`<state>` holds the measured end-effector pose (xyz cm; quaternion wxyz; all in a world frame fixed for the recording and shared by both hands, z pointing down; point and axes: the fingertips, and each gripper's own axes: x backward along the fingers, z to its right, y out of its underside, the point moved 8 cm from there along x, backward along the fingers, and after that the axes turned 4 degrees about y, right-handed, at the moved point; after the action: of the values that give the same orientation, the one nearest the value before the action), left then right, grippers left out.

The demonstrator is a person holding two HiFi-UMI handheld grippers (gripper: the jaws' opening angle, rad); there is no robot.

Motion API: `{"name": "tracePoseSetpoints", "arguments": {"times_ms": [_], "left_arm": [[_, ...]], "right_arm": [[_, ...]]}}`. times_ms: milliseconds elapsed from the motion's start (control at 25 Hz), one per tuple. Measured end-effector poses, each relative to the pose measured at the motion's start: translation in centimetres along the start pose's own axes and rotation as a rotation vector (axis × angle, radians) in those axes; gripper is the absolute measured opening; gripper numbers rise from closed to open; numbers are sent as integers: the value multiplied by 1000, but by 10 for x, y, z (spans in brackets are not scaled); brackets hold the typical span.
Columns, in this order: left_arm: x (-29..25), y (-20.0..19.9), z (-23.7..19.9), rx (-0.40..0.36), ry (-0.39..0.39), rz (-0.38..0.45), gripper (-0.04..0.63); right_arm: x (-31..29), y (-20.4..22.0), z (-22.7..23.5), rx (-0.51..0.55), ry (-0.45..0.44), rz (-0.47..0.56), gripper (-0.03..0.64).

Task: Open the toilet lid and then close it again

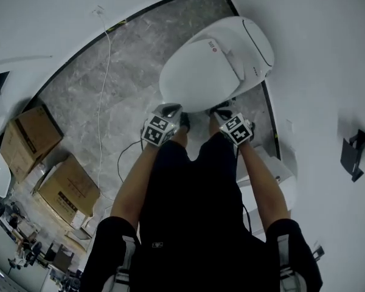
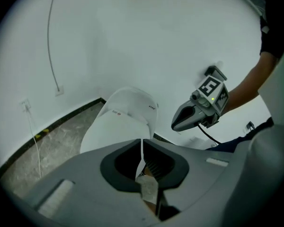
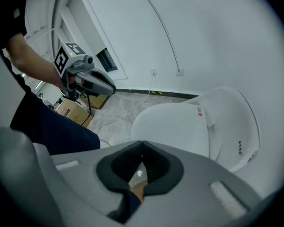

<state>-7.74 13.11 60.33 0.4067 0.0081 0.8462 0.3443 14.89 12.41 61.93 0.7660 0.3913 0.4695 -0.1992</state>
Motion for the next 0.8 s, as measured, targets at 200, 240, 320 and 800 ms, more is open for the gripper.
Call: {"name": "tracePoseSetpoints", "arguments": {"times_ms": [200, 240, 320, 800], "left_arm": [[36, -43, 39, -209, 22, 39, 21], [44, -47, 46, -237, 29, 45, 21], [59, -57, 56, -280, 42, 70, 21], [111, -85, 64, -291, 22, 211, 21]], "right_arm": [[35, -22, -23, 20, 11, 80, 3], [40, -25, -29, 26, 17, 93, 3], [53, -33, -40, 26, 35, 131, 3], [119, -57, -47, 24, 128, 299, 3]]}}
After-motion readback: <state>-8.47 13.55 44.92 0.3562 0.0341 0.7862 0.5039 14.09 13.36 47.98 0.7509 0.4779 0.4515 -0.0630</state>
